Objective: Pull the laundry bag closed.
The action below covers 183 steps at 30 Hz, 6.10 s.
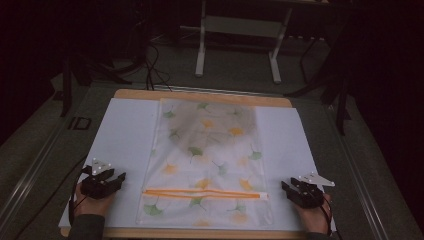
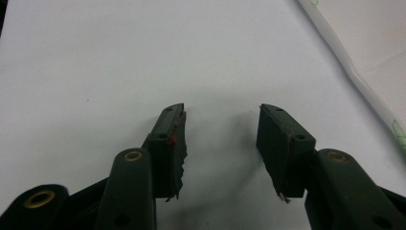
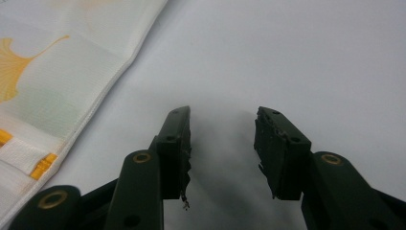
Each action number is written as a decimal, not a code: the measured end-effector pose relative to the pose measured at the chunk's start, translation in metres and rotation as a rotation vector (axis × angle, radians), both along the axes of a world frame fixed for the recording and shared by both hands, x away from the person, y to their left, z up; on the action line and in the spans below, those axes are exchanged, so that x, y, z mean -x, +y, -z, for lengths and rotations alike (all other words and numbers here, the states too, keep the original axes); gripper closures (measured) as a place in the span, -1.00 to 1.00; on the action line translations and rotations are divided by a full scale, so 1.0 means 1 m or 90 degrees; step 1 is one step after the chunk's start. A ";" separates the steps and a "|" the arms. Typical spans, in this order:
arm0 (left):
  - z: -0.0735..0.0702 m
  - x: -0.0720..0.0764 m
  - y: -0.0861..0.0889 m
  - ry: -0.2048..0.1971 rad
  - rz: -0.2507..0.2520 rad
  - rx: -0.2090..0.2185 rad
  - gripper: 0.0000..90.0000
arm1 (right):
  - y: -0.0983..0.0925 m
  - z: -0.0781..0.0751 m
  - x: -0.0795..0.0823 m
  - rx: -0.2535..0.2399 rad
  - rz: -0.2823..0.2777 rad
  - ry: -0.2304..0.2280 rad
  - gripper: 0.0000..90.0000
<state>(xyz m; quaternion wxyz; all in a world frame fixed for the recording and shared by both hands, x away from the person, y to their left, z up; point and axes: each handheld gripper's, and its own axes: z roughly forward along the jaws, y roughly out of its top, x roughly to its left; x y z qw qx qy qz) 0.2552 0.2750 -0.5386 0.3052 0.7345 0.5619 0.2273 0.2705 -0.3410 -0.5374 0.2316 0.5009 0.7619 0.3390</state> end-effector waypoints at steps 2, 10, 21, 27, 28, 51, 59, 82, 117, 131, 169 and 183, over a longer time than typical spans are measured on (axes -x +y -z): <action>-0.001 0.000 0.004 0.005 0.001 0.024 0.19 | 0.000 0.000 0.001 0.003 -0.009 -0.001 0.27; -0.005 0.001 0.007 -0.001 0.025 0.023 0.27 | -0.002 -0.004 0.002 0.009 -0.020 0.001 0.30; -0.008 0.002 0.004 -0.009 0.046 0.008 0.32 | 0.008 -0.015 0.000 0.037 -0.085 0.011 0.61; -0.009 0.001 0.006 -0.003 0.059 0.026 0.32 | 0.016 -0.023 -0.003 0.045 -0.125 0.015 0.58; -0.009 0.001 0.005 -0.001 0.059 0.028 0.31 | 0.017 -0.025 -0.003 0.041 -0.135 0.018 0.57; -0.010 0.002 -0.002 0.001 0.101 0.012 0.42 | 0.067 -0.048 -0.013 0.089 -0.298 0.032 0.64; -0.011 0.004 -0.001 -0.004 0.098 0.020 0.44 | 0.088 -0.050 -0.019 0.099 -0.332 0.037 0.60; -0.011 0.002 0.000 0.007 0.109 0.024 0.50 | 0.132 -0.060 -0.027 0.118 -0.402 0.042 0.57; -0.011 0.002 0.005 0.009 0.080 0.032 0.25 | 0.213 -0.069 -0.033 0.148 -0.534 0.036 0.64; -0.010 0.002 0.003 0.013 0.084 0.024 0.26 | 0.241 -0.066 -0.029 0.146 -0.578 0.038 0.65; -0.011 0.002 0.005 0.011 0.091 0.024 0.25 | 0.296 -0.062 -0.028 0.127 -0.642 0.028 0.61; -0.012 0.002 0.006 0.011 0.090 0.022 0.25 | 0.310 -0.061 -0.029 0.113 -0.653 0.024 0.63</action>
